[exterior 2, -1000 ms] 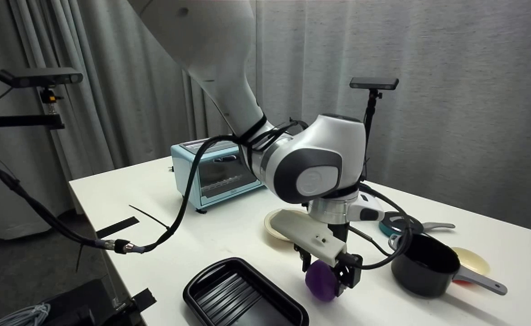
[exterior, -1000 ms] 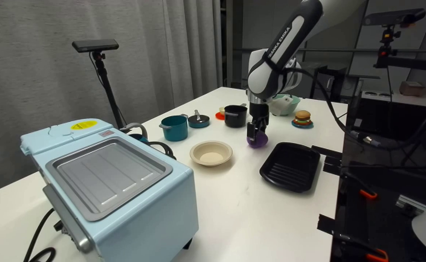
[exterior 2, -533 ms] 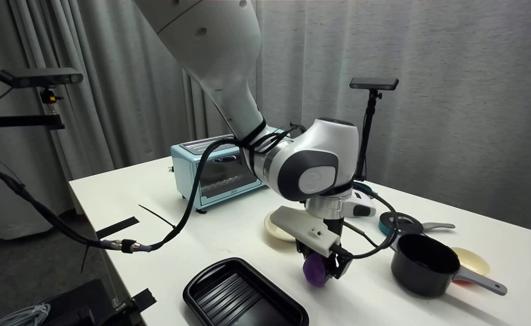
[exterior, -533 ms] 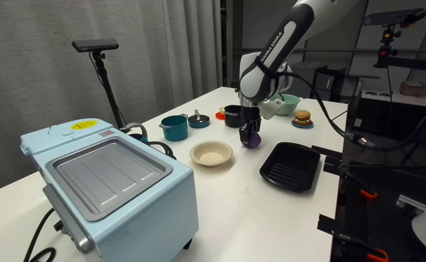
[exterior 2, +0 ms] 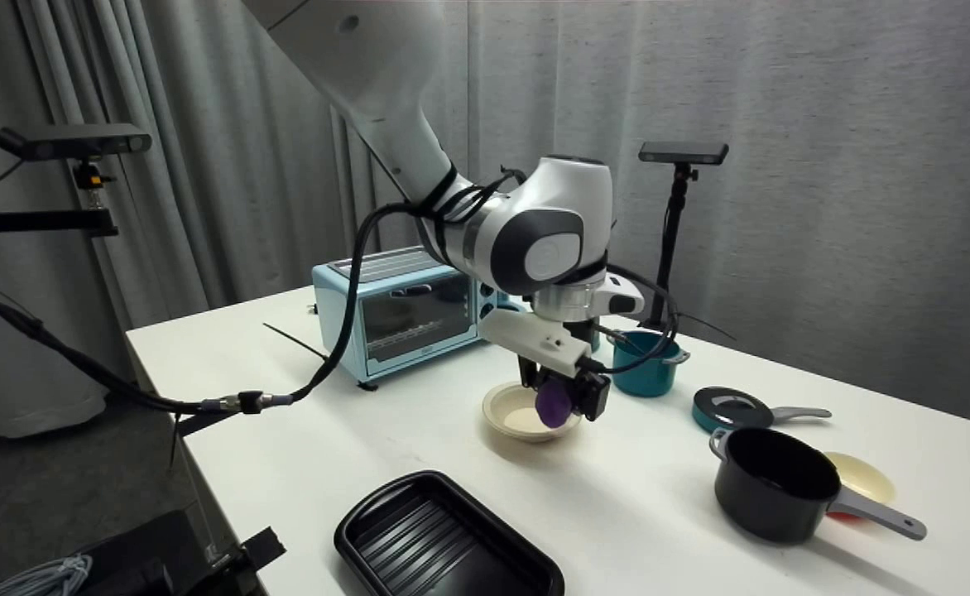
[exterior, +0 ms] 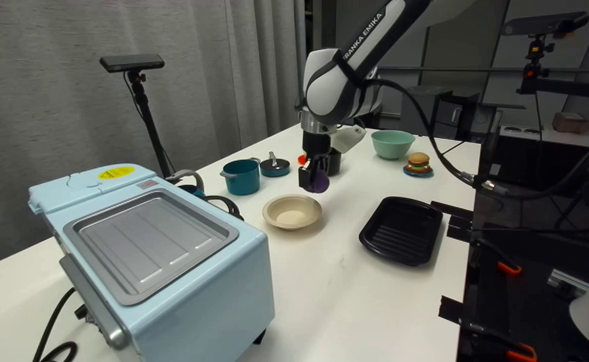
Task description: Put the purple plushy on the white plate
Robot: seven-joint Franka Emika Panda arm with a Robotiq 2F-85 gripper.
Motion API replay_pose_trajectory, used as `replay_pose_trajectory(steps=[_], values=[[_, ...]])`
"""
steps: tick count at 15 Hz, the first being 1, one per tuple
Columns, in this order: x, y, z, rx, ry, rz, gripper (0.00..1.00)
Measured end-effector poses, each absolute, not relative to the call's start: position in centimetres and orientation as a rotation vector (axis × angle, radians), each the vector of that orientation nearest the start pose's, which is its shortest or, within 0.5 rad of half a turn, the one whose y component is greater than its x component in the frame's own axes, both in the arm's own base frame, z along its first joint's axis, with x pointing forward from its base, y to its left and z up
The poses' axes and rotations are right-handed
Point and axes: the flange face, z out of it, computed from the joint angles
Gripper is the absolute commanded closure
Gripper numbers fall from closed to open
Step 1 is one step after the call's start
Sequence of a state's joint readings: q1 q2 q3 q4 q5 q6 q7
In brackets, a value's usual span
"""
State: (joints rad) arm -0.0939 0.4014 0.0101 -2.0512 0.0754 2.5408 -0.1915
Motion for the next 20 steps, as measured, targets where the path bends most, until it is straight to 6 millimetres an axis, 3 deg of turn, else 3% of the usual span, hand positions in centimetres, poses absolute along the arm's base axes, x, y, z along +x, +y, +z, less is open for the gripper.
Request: replay_pose_trajectory(steps=[5,6,7,12,17,20], values=[[61.5,-0.2,25.2,-3.036,-0.13,-0.193,1.0],[61.6,0.3,24.8,-3.029,-0.137,-0.19,0.75],[61.7,0.7,24.3,-3.026,-0.142,-0.184,0.74],[61.7,0.9,22.4,-3.024,-0.142,-0.165,0.38],[62.1,1.4,22.6,-3.018,-0.154,-0.184,0.01],[62.5,1.7,23.0,-3.015,-0.159,-0.201,0.0]])
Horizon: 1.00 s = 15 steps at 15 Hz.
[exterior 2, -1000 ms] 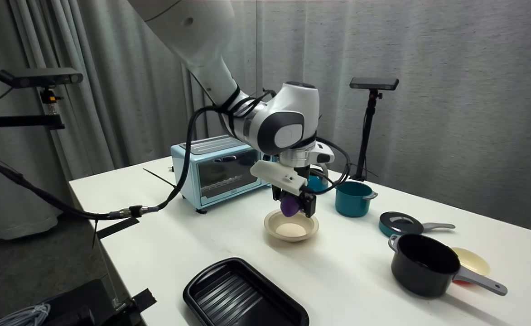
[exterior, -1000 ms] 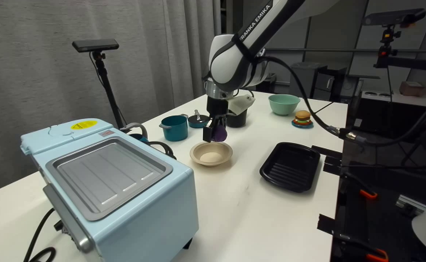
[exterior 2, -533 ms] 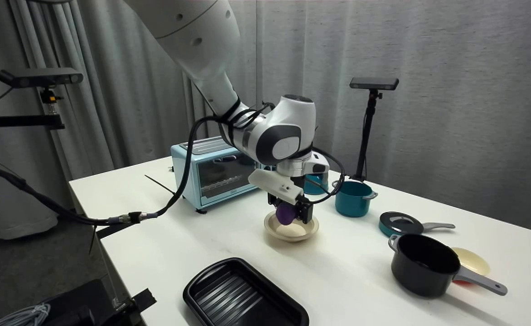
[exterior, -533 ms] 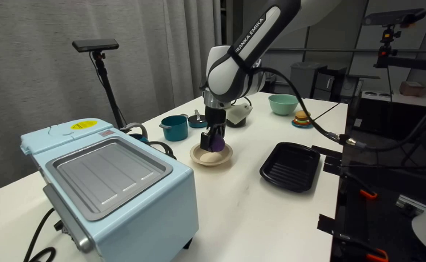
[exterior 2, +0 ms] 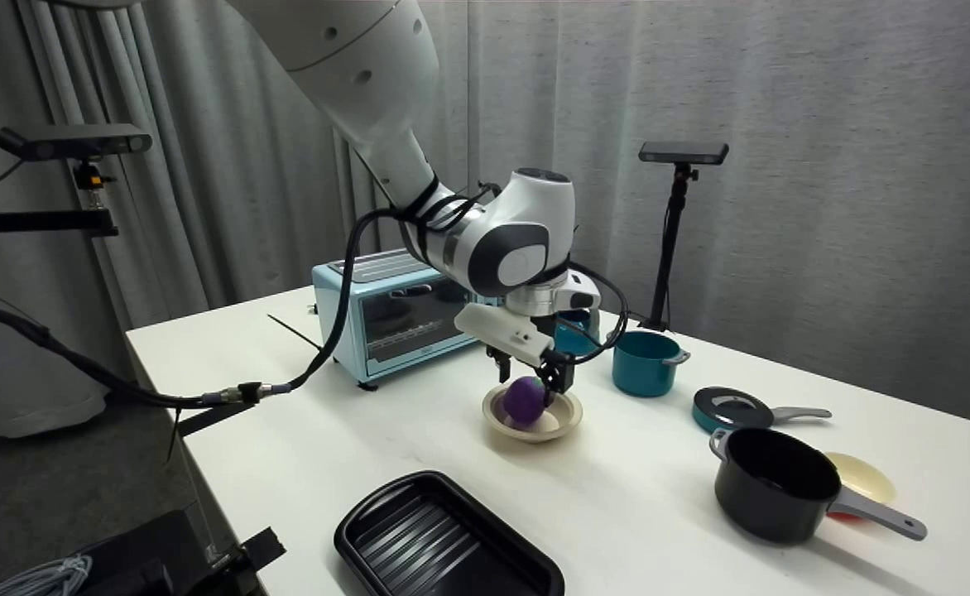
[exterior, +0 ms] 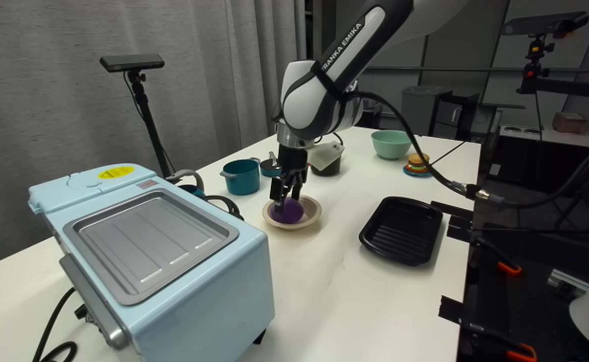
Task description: Put the purple plushy on the white plate
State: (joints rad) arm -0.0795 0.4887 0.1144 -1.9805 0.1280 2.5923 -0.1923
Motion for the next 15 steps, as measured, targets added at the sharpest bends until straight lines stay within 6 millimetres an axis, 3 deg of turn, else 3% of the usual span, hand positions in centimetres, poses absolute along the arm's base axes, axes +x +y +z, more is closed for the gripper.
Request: replay_pose_trajectory(steps=[9,15], values=[[64.3,1.8,26.2,-3.008,-0.167,-0.292,0.0],[64.0,1.8,28.0,-3.007,-0.177,-0.254,0.0]])
